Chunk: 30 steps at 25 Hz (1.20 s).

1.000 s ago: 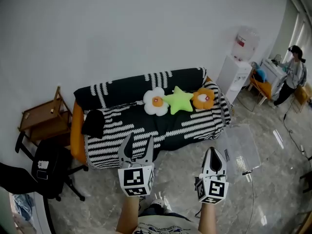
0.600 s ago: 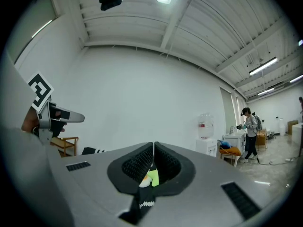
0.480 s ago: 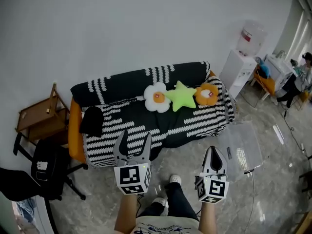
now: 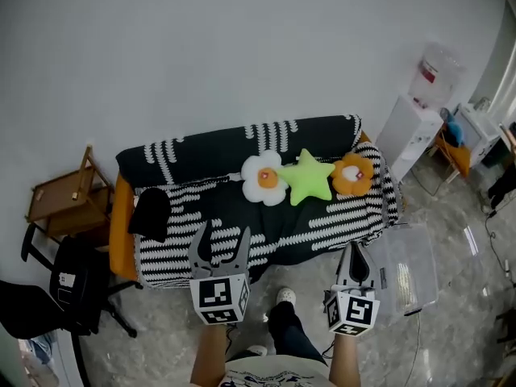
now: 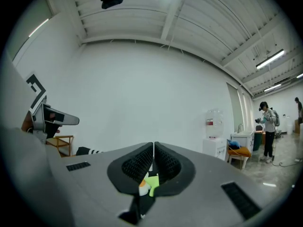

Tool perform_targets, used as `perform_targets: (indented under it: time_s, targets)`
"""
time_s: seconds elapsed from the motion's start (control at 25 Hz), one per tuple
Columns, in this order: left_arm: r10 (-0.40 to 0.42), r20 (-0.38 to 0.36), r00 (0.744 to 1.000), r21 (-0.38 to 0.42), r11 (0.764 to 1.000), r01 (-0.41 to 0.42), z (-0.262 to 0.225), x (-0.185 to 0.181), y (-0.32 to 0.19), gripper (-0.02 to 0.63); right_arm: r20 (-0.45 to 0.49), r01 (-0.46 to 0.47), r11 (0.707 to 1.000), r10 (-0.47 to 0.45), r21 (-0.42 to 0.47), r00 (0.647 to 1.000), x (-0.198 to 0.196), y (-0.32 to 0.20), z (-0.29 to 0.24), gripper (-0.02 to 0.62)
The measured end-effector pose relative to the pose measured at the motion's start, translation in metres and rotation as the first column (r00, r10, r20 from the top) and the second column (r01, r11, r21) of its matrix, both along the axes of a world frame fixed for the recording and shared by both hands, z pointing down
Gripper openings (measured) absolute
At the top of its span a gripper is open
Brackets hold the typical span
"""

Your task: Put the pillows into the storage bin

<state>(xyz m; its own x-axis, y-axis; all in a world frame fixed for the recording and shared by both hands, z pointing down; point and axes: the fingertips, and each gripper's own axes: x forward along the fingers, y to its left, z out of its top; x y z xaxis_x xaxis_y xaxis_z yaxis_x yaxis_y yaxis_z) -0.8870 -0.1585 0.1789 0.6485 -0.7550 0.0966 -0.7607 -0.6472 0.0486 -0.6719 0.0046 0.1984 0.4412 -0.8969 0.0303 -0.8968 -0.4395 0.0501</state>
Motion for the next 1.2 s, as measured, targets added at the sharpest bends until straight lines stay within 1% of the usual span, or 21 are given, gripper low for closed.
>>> perform_targets:
  time_s: [0.32, 0.44, 0.56, 0.72, 0.92, 1.2]
  targets:
    - [-0.06, 0.012, 0.998, 0.021, 0.998, 0.06, -0.013, 0.1, -0.079, 0.308, -0.01, 0.072, 0.997, -0.072, 0.015, 0.997, 0.106, -0.094, -0.016, 0.012]
    - [-0.082, 0.004, 0.997, 0.02, 0.996, 0.082, -0.013, 0.131, -0.104, 0.308, -0.017, 0.093, 0.995, -0.092, 0.02, 0.996, 0.141, -0.125, -0.019, 0.012]
    - [-0.091, 0.013, 0.996, 0.014, 0.996, 0.091, -0.011, 0.157, -0.126, 0.308, -0.019, 0.113, 0.994, -0.113, 0.014, 0.993, 0.168, -0.154, -0.02, 0.012]
    - [-0.099, 0.032, 0.995, -0.005, 0.995, 0.099, 0.0, 0.177, -0.152, 0.308, -0.006, 0.131, 0.991, -0.131, -0.004, 0.991, 0.19, -0.184, -0.011, 0.012]
    - [-0.122, 0.066, 0.99, -0.053, 0.991, 0.126, 0.025, 0.187, -0.188, 0.308, 0.019, 0.155, 0.987, -0.155, -0.038, 0.988, 0.203, -0.223, 0.008, 0.012]
    - [-0.133, 0.106, 0.985, -0.122, 0.982, 0.145, 0.066, 0.208, -0.269, 0.307, 0.04, 0.162, 0.984, -0.159, -0.075, 0.986, 0.23, -0.301, 0.03, 0.013]
